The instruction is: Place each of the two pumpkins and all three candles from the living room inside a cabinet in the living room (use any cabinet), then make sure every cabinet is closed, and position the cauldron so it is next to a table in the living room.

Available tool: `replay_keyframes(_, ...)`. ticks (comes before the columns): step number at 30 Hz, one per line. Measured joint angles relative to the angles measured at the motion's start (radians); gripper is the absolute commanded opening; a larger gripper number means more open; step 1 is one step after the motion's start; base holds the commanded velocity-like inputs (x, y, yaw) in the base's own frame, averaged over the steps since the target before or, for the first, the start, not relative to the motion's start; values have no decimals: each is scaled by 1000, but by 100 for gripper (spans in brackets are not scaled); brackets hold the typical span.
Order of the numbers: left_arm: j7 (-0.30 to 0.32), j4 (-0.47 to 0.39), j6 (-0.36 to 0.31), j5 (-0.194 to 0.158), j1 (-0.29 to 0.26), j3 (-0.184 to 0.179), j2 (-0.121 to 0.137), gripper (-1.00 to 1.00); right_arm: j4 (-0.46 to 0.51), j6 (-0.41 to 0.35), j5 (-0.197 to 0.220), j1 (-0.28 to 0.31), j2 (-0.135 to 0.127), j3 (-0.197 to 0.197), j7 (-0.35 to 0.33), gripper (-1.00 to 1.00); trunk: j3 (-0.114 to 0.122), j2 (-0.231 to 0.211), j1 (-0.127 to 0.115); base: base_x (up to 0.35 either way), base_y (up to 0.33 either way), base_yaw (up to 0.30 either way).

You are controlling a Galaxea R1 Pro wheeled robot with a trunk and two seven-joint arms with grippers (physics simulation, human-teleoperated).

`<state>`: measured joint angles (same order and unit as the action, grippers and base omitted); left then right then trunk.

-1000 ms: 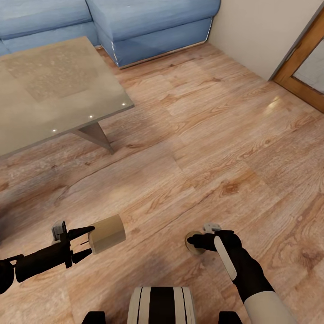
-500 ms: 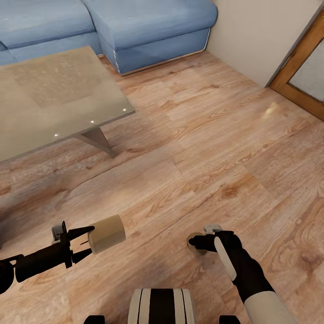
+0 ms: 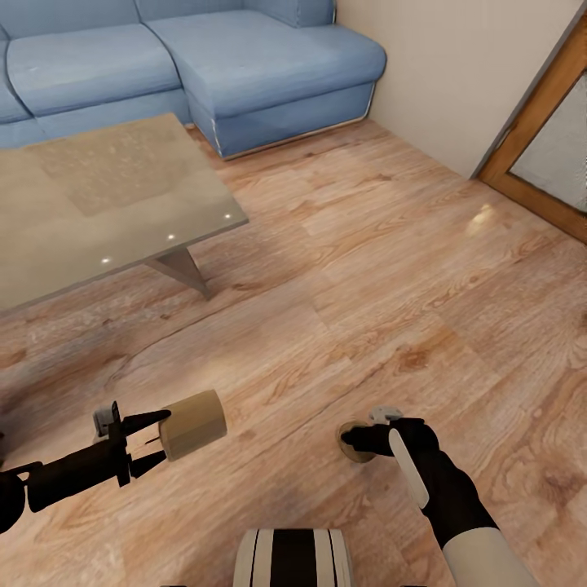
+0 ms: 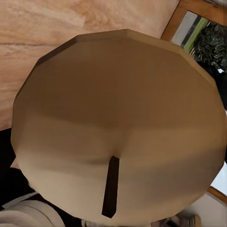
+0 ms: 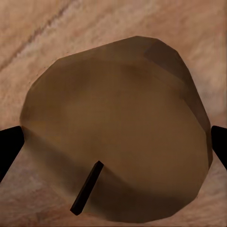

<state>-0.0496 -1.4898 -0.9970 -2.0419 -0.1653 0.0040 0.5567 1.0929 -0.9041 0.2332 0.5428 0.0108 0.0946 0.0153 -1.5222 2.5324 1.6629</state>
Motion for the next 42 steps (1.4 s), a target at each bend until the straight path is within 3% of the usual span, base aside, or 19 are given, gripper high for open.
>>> replay_keyframes(5,0,0,0,-1,0,-1,0,-100,29,-5,2,0,0,-1,-34,-100,19,-1,-2,0,0,0)
replay_keyframes(15,0,0,0,-1,0,-5,0,-100,38,-3,4,0,-1,-1,-36,-100,58,-4,-6,-72,0,30)
replay_keyframes(31,-2,0,0,5,1,-6,-1,-100,37,-3,3,0,0,-1,-34,-100,120,-7,-13,-322,0,259)
replay_keyframes(42,-2,-1,0,8,1,-7,-1,-100,37,-3,2,0,0,-1,-34,-100,162,-10,-19,-34,0,274)
